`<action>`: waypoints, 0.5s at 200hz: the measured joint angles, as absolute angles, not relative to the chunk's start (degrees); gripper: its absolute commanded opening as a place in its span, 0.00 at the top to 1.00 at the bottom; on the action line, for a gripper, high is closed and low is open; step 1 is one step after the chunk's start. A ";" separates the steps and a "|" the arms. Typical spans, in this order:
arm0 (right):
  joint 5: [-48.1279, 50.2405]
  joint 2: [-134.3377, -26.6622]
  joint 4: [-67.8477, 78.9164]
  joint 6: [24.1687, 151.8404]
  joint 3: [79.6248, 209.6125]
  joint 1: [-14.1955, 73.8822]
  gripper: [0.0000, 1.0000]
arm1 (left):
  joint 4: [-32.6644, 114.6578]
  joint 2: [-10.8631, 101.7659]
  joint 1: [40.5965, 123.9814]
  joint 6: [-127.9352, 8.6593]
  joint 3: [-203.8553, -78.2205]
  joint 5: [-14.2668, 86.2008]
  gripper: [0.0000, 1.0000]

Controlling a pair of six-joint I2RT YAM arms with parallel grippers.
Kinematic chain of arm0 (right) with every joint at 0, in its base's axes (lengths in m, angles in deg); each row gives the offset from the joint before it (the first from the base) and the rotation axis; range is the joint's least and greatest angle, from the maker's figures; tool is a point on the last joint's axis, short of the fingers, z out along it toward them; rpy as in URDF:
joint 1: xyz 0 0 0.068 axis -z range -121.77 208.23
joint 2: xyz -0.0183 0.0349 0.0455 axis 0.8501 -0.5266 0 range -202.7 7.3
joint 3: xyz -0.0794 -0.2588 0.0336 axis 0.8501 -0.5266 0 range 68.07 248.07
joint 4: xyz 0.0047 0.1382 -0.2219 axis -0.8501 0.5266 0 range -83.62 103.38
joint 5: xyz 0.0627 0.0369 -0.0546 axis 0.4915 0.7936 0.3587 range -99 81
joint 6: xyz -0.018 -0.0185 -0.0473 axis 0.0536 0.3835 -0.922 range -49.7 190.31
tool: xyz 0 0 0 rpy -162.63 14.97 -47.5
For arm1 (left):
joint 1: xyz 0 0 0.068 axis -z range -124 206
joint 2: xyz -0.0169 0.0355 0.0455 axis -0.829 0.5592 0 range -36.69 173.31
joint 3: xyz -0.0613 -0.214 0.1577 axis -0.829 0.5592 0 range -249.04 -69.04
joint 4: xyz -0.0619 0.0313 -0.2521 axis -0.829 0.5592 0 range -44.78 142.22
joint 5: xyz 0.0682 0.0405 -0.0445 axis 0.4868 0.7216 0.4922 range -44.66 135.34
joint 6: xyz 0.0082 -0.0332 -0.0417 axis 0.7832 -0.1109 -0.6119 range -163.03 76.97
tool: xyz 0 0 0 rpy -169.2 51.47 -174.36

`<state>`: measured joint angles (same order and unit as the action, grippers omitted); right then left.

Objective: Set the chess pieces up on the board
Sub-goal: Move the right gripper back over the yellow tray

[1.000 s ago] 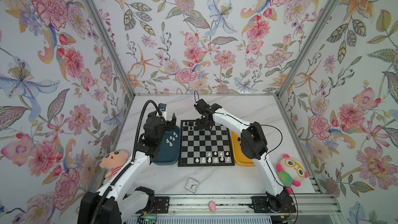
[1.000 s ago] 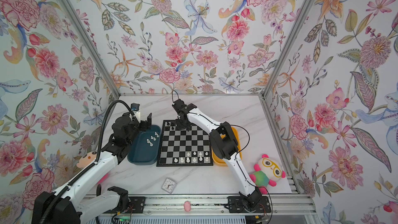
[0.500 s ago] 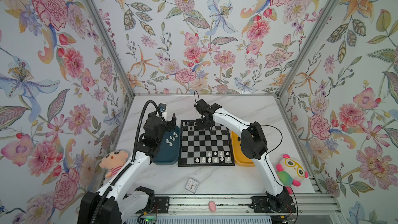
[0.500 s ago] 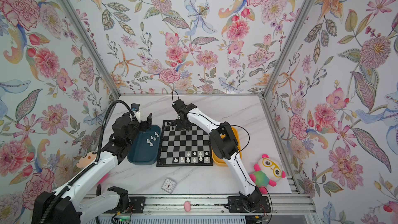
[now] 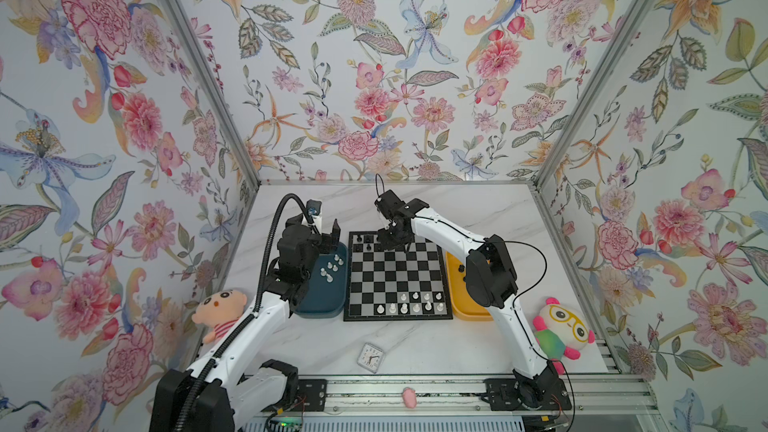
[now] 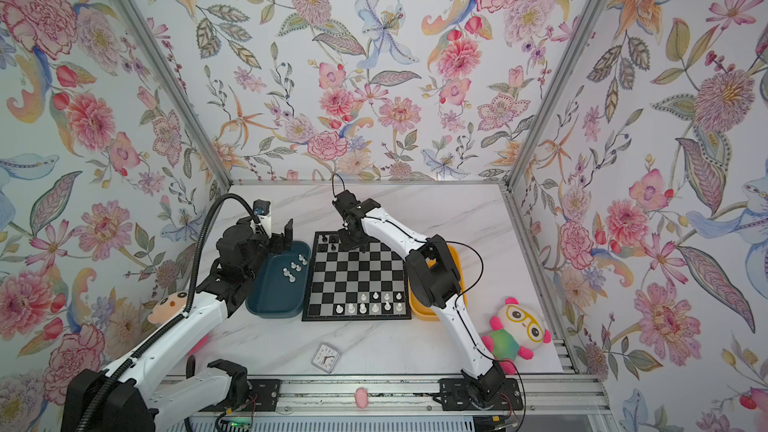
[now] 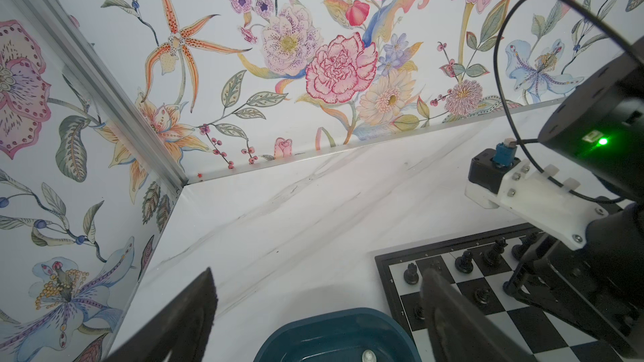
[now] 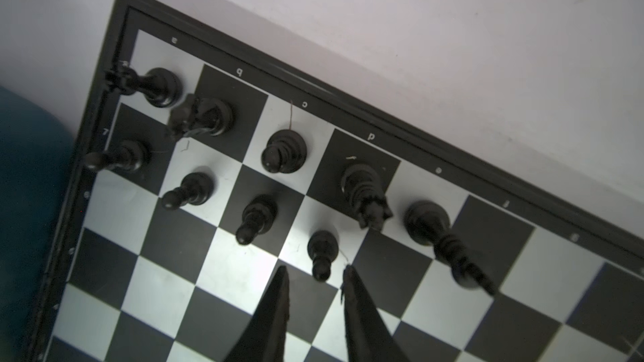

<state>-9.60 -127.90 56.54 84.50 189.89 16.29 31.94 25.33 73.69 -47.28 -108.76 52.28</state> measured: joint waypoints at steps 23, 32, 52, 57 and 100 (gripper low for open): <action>-9.36 -124.70 56.75 84.50 189.56 16.29 0.71 | 31.94 25.31 73.69 -47.28 -108.74 52.28 0.08; -9.40 -122.47 56.91 84.50 188.77 16.32 0.71 | 31.94 25.26 73.69 -47.28 -108.76 52.26 0.08; -9.40 -116.38 56.71 84.50 185.95 16.64 0.71 | 31.94 25.11 73.69 -47.30 -108.74 52.23 0.07; -9.42 -114.61 56.64 84.50 184.92 16.80 0.71 | 31.92 25.11 73.69 -47.30 -108.74 52.23 0.08; -11.00 -102.78 56.14 84.52 173.56 21.17 0.74 | 31.92 25.11 73.69 -47.46 -108.74 52.02 0.08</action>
